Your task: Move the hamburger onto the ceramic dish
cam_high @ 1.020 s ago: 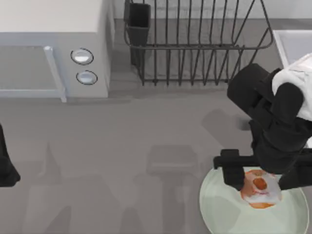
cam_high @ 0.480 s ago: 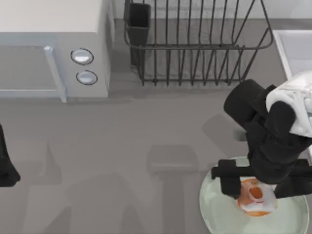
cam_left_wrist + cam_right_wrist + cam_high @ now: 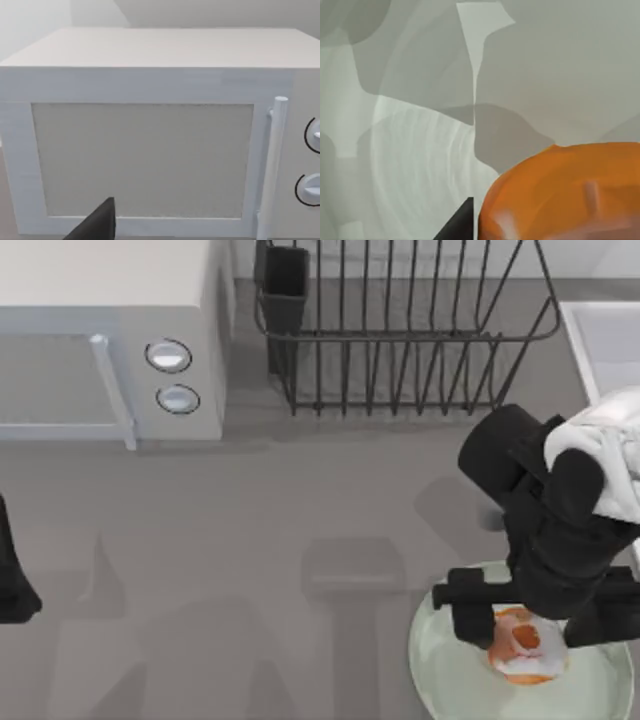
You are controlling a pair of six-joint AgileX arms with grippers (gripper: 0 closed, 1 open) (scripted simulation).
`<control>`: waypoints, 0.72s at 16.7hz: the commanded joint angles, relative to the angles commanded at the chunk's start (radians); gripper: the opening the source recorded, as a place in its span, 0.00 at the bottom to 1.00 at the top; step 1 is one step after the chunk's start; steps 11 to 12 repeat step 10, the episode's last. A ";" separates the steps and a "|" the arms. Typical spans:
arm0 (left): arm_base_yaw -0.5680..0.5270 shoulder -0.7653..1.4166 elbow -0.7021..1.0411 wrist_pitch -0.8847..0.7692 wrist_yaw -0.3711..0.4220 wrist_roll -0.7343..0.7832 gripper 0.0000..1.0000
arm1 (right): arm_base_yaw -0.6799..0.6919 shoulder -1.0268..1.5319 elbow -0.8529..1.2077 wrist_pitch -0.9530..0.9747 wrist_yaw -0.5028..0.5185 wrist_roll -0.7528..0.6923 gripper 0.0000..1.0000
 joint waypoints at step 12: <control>0.000 0.000 0.000 0.000 0.000 0.000 1.00 | 0.000 0.000 0.000 0.000 0.000 0.000 1.00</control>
